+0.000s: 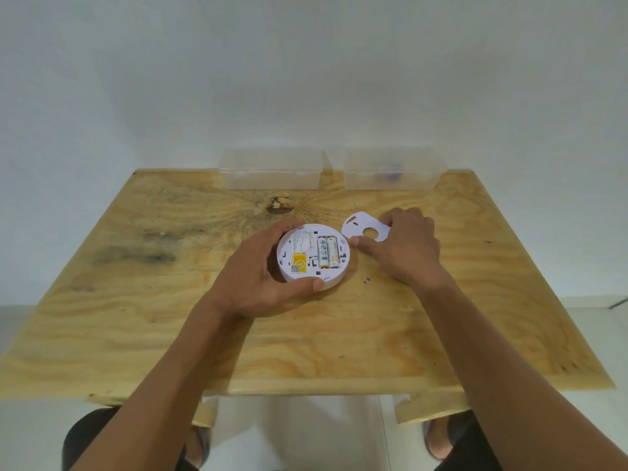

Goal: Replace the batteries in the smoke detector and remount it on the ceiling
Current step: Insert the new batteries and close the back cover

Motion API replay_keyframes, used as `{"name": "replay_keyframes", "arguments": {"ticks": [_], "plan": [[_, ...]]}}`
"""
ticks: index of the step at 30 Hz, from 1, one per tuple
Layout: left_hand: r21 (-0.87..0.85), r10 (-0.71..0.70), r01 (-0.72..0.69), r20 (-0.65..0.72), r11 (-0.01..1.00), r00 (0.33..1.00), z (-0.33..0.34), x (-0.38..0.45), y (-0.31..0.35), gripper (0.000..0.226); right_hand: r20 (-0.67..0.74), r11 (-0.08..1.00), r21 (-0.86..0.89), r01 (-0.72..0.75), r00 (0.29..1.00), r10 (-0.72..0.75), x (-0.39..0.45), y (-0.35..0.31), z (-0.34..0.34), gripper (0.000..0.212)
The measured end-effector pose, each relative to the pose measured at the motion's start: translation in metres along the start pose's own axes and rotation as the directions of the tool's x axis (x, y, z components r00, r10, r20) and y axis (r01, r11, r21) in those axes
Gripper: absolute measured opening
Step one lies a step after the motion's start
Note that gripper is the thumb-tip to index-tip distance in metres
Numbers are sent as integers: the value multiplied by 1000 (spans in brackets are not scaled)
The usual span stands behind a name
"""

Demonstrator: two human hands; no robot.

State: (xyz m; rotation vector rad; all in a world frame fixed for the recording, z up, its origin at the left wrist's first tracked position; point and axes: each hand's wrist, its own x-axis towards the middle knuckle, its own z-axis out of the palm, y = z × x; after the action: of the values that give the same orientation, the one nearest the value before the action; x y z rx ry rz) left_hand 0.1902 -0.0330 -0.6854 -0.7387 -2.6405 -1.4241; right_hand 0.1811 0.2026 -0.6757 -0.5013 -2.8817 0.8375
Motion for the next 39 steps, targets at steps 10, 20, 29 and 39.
{"name": "replay_keyframes", "arguments": {"ticks": [10,20,29,39], "plan": [[-15,-3,3,10,1000,1000,0,-1,-2,87,-97,895,430,119,992,-85,-5,1,-12,28],[-40,55,-55,-16,998,998,-5,0,10,71,157,764,632,129,944,-289,-17,-35,-43,17],[-55,24,-25,-13,998,1000,-3,1,2,70,284,882,293,368,848,-448,-10,-54,-37,13],[-89,-2,0,-17,996,1000,-2,1,-3,74,459,809,-10,587,722,-518,-13,-67,-51,51]]}}
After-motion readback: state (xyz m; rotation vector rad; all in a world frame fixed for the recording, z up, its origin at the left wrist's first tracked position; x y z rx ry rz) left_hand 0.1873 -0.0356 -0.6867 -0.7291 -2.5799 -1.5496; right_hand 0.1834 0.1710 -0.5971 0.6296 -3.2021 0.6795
